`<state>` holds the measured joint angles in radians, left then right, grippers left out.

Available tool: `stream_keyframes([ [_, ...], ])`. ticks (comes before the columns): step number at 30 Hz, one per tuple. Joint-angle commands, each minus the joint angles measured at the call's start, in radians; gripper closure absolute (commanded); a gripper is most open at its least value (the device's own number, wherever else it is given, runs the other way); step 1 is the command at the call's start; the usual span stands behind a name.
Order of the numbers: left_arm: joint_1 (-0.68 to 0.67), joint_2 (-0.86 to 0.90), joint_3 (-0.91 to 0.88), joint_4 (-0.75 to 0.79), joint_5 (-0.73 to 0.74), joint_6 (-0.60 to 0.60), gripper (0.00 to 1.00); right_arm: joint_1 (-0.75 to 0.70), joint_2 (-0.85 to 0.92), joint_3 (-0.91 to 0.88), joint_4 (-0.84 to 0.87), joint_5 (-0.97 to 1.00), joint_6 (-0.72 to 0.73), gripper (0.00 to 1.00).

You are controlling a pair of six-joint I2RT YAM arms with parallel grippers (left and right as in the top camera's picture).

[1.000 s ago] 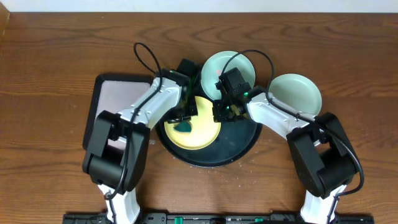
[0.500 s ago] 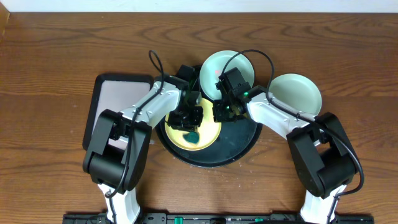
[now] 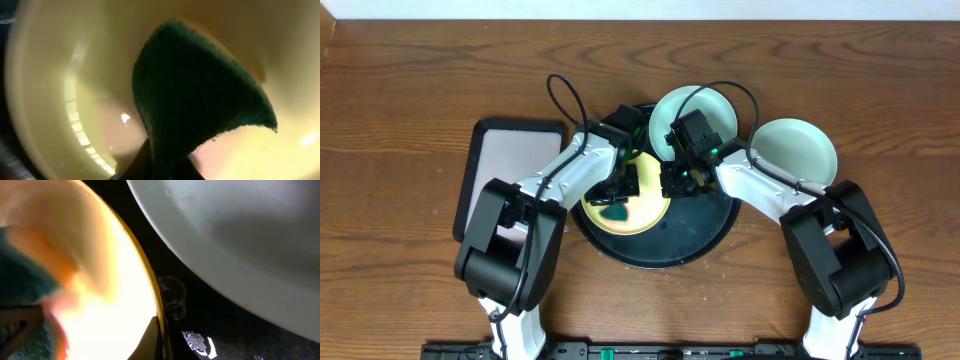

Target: Clean dirty plates on tray and stack at the side

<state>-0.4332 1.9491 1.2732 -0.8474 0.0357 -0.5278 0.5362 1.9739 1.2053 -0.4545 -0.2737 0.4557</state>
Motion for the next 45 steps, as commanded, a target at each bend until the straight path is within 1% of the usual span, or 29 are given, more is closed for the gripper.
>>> stream_keyframes([
  [1, 0.013, 0.043, -0.031, -0.054, -0.135, -0.051, 0.93, 0.002, 0.022, 0.003, -0.009, 0.046, 0.003, 0.99],
  [3, 0.004, 0.043, -0.03, -0.058, 0.008, 0.08, 0.93, 0.002, 0.022, 0.003, -0.009, 0.049, 0.003, 0.99],
  [5, -0.003, 0.042, -0.03, -0.058, 0.195, 0.209, 0.92, 0.003, 0.022, 0.003, -0.009, 0.049, 0.003, 0.99],
  [7, -0.006, 0.042, -0.03, -0.056, 0.331, 0.249, 0.93, 0.003, 0.022, 0.003, -0.009, 0.049, 0.003, 0.99],
  [9, -0.007, 0.041, -0.03, -0.038, 0.383, 0.246, 0.93, 0.003, 0.022, 0.003, -0.009, 0.049, 0.003, 0.99],
  [14, 0.002, 0.04, -0.018, 0.063, 0.374, 0.247, 0.93, 0.003, 0.022, 0.003, -0.009, 0.049, 0.003, 0.99],
  [18, 0.023, 0.04, 0.021, 0.108, 0.311, 0.247, 0.93, 0.003, 0.022, 0.003, -0.01, 0.049, 0.003, 0.99],
  [20, 0.035, 0.04, 0.039, 0.118, 0.229, 0.246, 0.93, 0.003, 0.022, 0.003, -0.01, 0.049, 0.003, 0.99],
  [22, 0.044, 0.04, 0.048, 0.115, 0.097, 0.227, 0.92, 0.003, 0.022, 0.003, -0.01, 0.049, 0.002, 0.99],
  [24, 0.049, 0.04, 0.048, 0.081, -0.077, 0.126, 0.92, 0.003, 0.022, 0.003, -0.01, 0.049, -0.001, 0.99],
  [26, 0.049, 0.04, 0.048, 0.024, -0.218, 0.016, 0.92, 0.003, 0.022, 0.003, -0.01, 0.049, -0.001, 0.99],
  [27, 0.048, 0.04, 0.048, -0.003, -0.26, -0.017, 0.92, 0.003, 0.022, 0.003, -0.01, 0.049, 0.0, 0.99],
  [29, 0.048, 0.04, 0.047, -0.032, -0.27, -0.029, 0.93, 0.003, 0.022, 0.003, -0.01, 0.049, 0.0, 0.99],
  [31, 0.047, 0.04, 0.047, -0.051, -0.233, -0.027, 0.93, 0.003, 0.022, 0.003, -0.009, 0.049, 0.0, 0.99],
  [33, 0.045, 0.04, 0.047, -0.061, -0.151, -0.004, 0.93, 0.003, 0.022, 0.003, -0.009, 0.049, 0.0, 0.99],
  [34, 0.043, 0.04, 0.047, -0.061, -0.087, 0.04, 0.93, 0.003, 0.022, 0.003, -0.009, 0.049, 0.0, 0.99],
  [35, 0.042, 0.04, 0.047, -0.059, 0.056, 0.14, 0.93, 0.003, 0.022, 0.003, -0.01, 0.049, 0.0, 0.99],
  [36, 0.041, 0.04, 0.047, -0.058, 0.139, 0.192, 0.93, 0.003, 0.022, 0.003, -0.01, 0.049, 0.0, 0.99],
  [39, 0.041, 0.04, 0.047, -0.051, 0.336, 0.32, 0.93, 0.003, 0.022, 0.003, -0.009, 0.049, 0.0, 0.99],
  [41, 0.041, 0.04, 0.047, -0.032, 0.391, 0.356, 0.93, 0.003, 0.022, 0.003, -0.009, 0.049, 0.0, 0.99],
  [44, 0.041, 0.04, 0.047, 0.024, 0.391, 0.356, 0.92, 0.003, 0.022, 0.003, -0.009, 0.049, -0.001, 0.99],
  [45, 0.041, 0.04, 0.047, 0.065, 0.386, 0.355, 0.93, 0.003, 0.022, 0.003, -0.009, 0.049, 0.0, 0.99],
])
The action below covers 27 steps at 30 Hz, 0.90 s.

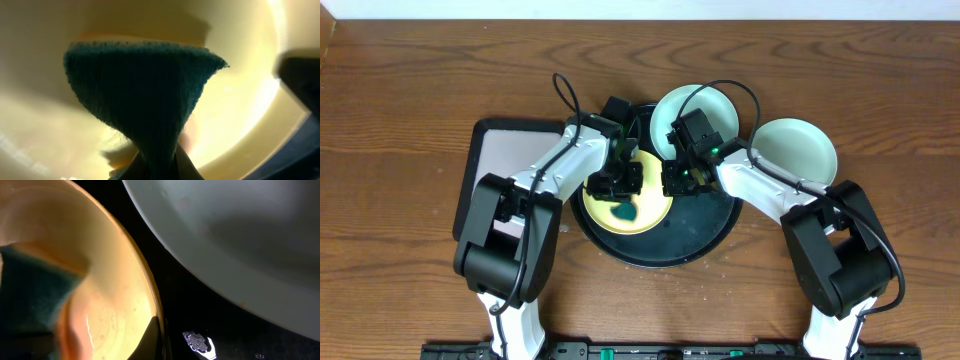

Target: Clean dirty plates on tray and stack at the side

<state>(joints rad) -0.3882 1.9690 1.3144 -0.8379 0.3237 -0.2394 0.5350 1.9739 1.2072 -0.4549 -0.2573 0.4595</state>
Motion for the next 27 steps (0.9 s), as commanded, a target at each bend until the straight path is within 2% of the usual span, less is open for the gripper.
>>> stream_keyframes([
  [1, -0.004, 0.021, 0.006, 0.079, 0.084, 0.066, 0.92, 0.004, 0.022, 0.001, -0.008, 0.032, -0.004, 0.99],
  [4, -0.004, 0.021, 0.006, 0.146, -0.054, 0.018, 0.93, 0.004, 0.022, 0.001, -0.009, 0.032, -0.005, 0.99],
  [9, -0.003, 0.021, 0.006, 0.135, -0.478, -0.204, 0.93, 0.004, 0.022, 0.001, -0.009, 0.032, -0.005, 0.99],
  [11, -0.003, 0.021, 0.006, 0.095, -0.561, -0.253, 0.93, 0.004, 0.022, 0.001, -0.01, 0.032, -0.005, 0.99],
  [14, -0.003, 0.021, 0.006, 0.031, -0.57, -0.264, 0.93, 0.004, 0.022, 0.001, -0.009, 0.033, -0.005, 0.99],
  [17, -0.007, 0.021, 0.006, -0.049, -0.521, -0.26, 0.93, 0.004, 0.022, 0.001, -0.009, 0.033, -0.004, 0.99],
  [19, -0.007, 0.021, 0.006, -0.079, -0.419, -0.195, 0.92, 0.003, 0.022, 0.001, -0.008, 0.033, -0.005, 0.99],
  [23, -0.007, 0.021, 0.006, -0.085, -0.048, 0.039, 0.92, 0.003, 0.022, 0.001, -0.009, 0.032, -0.005, 0.99],
  [25, -0.007, 0.021, 0.006, -0.077, 0.108, 0.118, 0.93, 0.003, 0.022, 0.001, -0.009, 0.033, -0.005, 0.99],
  [27, -0.007, 0.021, 0.006, -0.06, 0.188, 0.145, 0.93, 0.003, 0.022, 0.001, -0.009, 0.033, -0.005, 0.99],
])
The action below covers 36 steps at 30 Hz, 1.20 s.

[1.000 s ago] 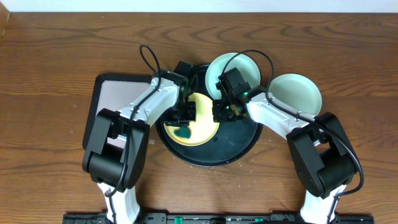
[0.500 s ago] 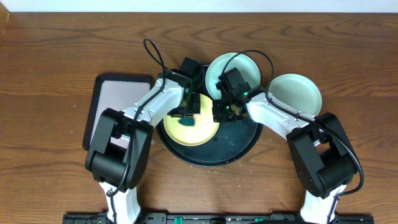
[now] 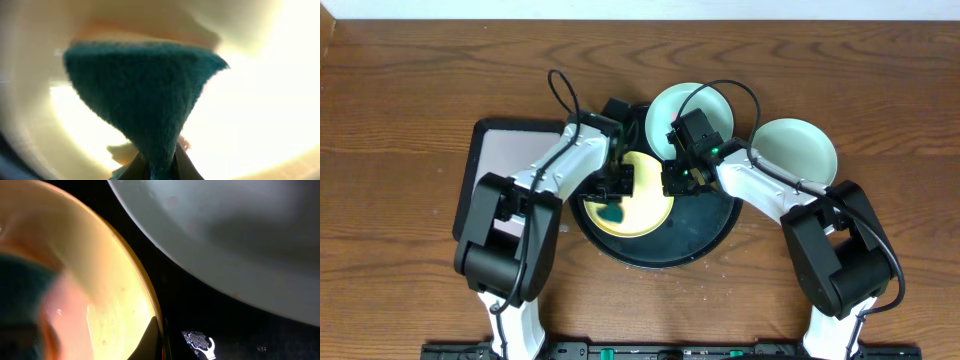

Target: Clean dirty plates on tray and stack at the side

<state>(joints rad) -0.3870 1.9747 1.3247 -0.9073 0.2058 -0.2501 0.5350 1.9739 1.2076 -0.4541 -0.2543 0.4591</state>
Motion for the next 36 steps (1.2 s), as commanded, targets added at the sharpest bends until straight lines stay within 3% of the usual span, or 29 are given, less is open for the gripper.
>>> stream_keyframes([
  [1, -0.008, 0.015, -0.004, 0.029, 0.311, 0.156, 0.93, 0.003, 0.022, 0.0, -0.01, 0.029, -0.004, 0.99],
  [6, -0.006, 0.015, -0.004, 0.15, 0.218, 0.114, 0.93, 0.003, 0.022, 0.0, -0.01, 0.03, -0.005, 0.99],
  [14, -0.002, 0.013, -0.004, 0.259, -0.32, -0.079, 0.93, 0.003, 0.022, 0.0, -0.01, 0.029, -0.004, 0.99],
  [26, 0.006, -0.211, 0.069, 0.027, -0.328, -0.108, 0.92, 0.003, 0.022, 0.0, -0.012, 0.029, -0.004, 0.99],
  [36, 0.12, -0.471, 0.075, 0.003, -0.328, -0.107, 0.92, 0.005, -0.039, 0.003, -0.021, -0.023, -0.031, 0.99],
])
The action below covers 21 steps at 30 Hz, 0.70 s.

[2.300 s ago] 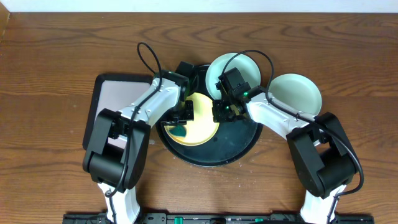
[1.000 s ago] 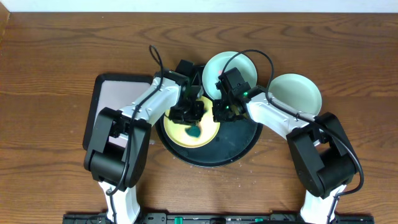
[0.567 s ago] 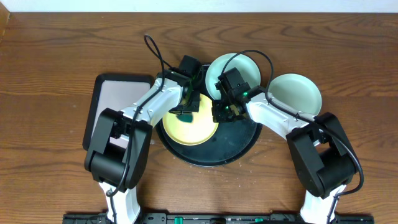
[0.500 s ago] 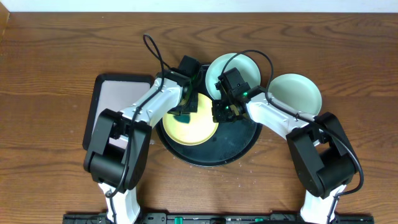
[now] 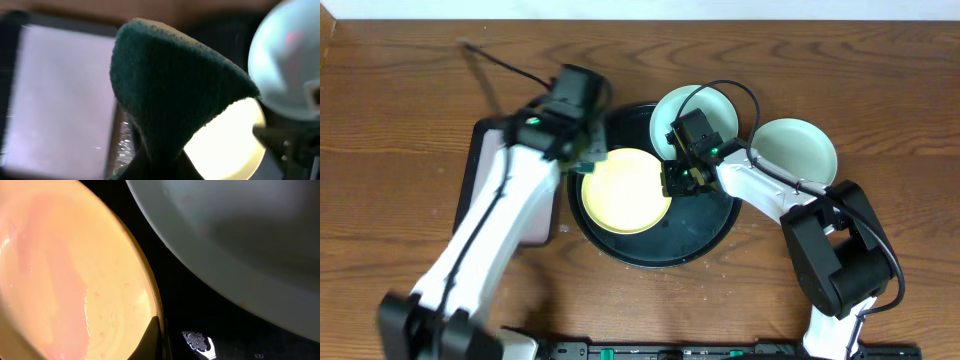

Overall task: Clean dirty plates on tray and stack at the side
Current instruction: 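Lift the sponge with the left gripper and move it over the soapy dish, then lift the yellow plate with the right gripper and set it right of tray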

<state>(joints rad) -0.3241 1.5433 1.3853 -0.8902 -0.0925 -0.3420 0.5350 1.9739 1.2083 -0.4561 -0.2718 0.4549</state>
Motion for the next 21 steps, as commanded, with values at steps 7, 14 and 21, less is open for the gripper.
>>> stream_keyframes([
  [7, 0.163, -0.033, 0.008, -0.076, -0.024, -0.015, 0.93, 0.05, -0.218, 0.003, -0.081, 0.196, -0.052, 0.99],
  [14, 0.179, -0.028, 0.006, -0.073, -0.024, -0.016, 0.93, 0.151, -0.385, 0.003, -0.122, 0.489, -0.124, 0.99],
  [21, 0.179, -0.028, 0.006, -0.074, -0.024, -0.015, 0.93, 0.264, -0.455, 0.003, -0.143, 0.842, -0.215, 0.99],
])
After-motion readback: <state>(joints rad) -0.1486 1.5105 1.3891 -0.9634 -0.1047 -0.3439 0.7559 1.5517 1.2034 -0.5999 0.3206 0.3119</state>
